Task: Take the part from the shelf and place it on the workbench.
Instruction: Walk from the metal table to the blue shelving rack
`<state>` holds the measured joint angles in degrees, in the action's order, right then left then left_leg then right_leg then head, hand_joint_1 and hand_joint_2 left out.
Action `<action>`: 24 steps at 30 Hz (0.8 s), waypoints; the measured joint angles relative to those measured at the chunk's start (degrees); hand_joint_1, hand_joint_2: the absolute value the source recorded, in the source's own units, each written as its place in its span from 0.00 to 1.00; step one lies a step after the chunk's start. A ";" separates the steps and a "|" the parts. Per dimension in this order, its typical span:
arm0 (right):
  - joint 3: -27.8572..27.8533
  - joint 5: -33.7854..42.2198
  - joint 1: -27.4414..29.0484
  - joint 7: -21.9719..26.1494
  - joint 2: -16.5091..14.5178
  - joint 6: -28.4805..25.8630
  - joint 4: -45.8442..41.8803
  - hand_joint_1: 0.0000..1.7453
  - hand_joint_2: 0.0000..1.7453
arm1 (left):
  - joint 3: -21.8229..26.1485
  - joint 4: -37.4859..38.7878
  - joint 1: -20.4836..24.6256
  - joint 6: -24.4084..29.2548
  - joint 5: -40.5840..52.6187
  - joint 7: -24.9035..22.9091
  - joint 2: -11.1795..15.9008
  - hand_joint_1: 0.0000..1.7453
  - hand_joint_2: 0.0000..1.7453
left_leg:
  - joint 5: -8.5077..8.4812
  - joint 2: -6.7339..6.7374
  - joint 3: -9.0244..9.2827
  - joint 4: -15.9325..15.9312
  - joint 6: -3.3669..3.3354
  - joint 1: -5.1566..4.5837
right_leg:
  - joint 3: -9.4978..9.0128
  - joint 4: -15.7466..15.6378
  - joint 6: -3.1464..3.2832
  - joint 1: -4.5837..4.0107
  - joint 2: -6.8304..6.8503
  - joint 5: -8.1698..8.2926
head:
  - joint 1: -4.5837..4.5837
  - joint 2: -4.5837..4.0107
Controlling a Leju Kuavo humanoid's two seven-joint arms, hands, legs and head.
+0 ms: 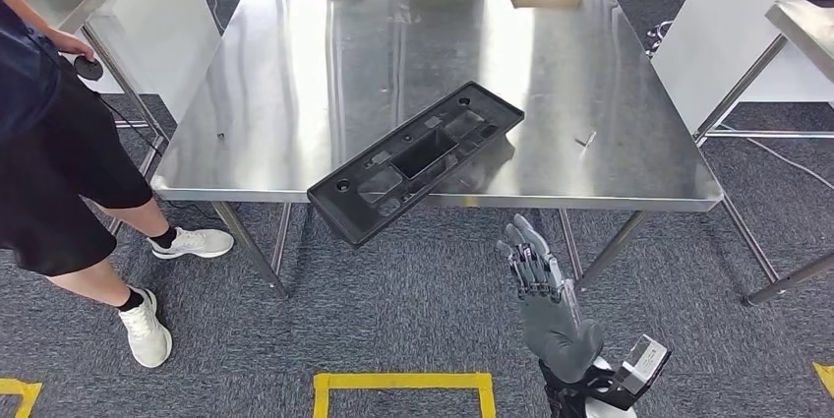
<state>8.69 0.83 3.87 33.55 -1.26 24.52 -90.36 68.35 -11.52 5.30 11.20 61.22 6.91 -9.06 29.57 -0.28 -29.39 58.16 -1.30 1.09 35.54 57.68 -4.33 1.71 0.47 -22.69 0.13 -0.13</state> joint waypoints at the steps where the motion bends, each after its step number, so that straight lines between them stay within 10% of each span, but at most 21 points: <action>1: -0.08 -0.01 0.07 0.00 0.02 -0.01 -0.01 0.00 0.00 | 0.00 0.00 0.00 0.00 -0.01 0.01 0.01 0.00 0.00 | -0.60 0.16 -0.57 -0.14 -0.77 -0.03 | 0.59 0.98 0.01 0.04 -0.04 -1.09 | -0.12 0.00; 6: -0.37 -1.00 0.49 0.24 0.29 -0.94 0.01 0.00 0.00 | 0.00 0.00 -0.02 -0.14 0.00 0.29 0.01 0.00 0.00 | -3.90 0.59 -4.54 -0.18 -2.09 -0.54 | 3.80 15.69 0.54 -0.12 -0.24 -10.24 | -0.36 0.00; 9: -0.38 -2.90 0.75 0.61 0.47 -2.29 0.03 0.00 0.00 | 0.00 0.00 -0.13 -0.42 -0.07 0.44 0.02 0.00 0.00 | -5.86 0.59 -6.78 -0.10 -1.86 -0.78 | -2.56 9.93 -0.43 -0.42 -0.28 -7.41 | -0.36 0.00; 11: -0.36 -3.83 0.72 0.78 0.48 -2.81 0.03 0.00 0.00 | 0.01 0.00 -0.15 -0.45 -0.14 0.51 0.00 0.00 0.00 | -7.00 0.61 -7.78 -0.13 -1.36 -0.91 | -8.45 1.40 0.27 -1.02 -0.33 -7.39 | -0.31 0.00; 13: -0.29 -4.38 0.74 0.94 0.47 -3.10 0.11 0.00 0.00 | 0.02 0.00 -0.17 -0.47 -0.17 0.52 -0.02 0.00 0.00 | -8.20 0.69 -8.12 -0.49 -0.76 -0.94 | -10.44 -2.57 1.17 -1.64 -0.41 -8.12 | -0.28 0.00; 16: -0.13 -4.61 0.70 1.03 0.37 -3.21 0.39 0.00 0.00 | 0.06 0.01 -0.34 -0.47 -0.17 0.49 0.07 0.00 0.00 | -7.84 0.48 -8.74 -0.32 0.21 -0.90 | -9.35 -3.26 2.51 -1.08 -0.25 -6.68 | -0.24 0.00; 20: 0.26 -4.86 0.59 0.99 0.14 -3.26 0.94 0.00 0.00 | 0.19 0.02 -0.45 -0.44 -0.20 0.38 0.29 0.00 0.00 | 1.86 0.14 -11.81 11.38 1.41 -0.42 | -7.13 -3.17 3.91 -0.61 0.26 -4.42 | 0.23 0.00; 22: 0.53 -5.09 0.55 0.79 0.07 -3.31 1.51 0.00 0.00 | 0.38 0.02 -0.47 -0.40 -0.40 0.32 0.41 0.00 0.00 | 1.77 0.13 -11.22 14.55 1.97 -0.05 | -5.74 -2.72 3.55 -0.51 0.44 -3.66 | 0.25 0.00; 24: 0.91 -5.37 0.35 0.46 -0.03 -3.39 2.35 0.00 0.00 | 0.62 0.02 -0.47 -0.36 -0.61 0.31 0.50 0.00 0.00 | -0.86 0.15 -6.87 10.08 2.52 0.57 | -4.29 -1.70 3.03 -0.19 0.50 -3.24 | 0.27 0.00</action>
<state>9.60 -4.54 4.22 34.02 -1.29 21.13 -88.01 68.97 -11.50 4.83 10.84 60.60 7.21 -8.56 28.71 -0.12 -36.26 68.24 1.22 1.66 31.25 55.98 -1.30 1.52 0.97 -25.93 0.39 -0.13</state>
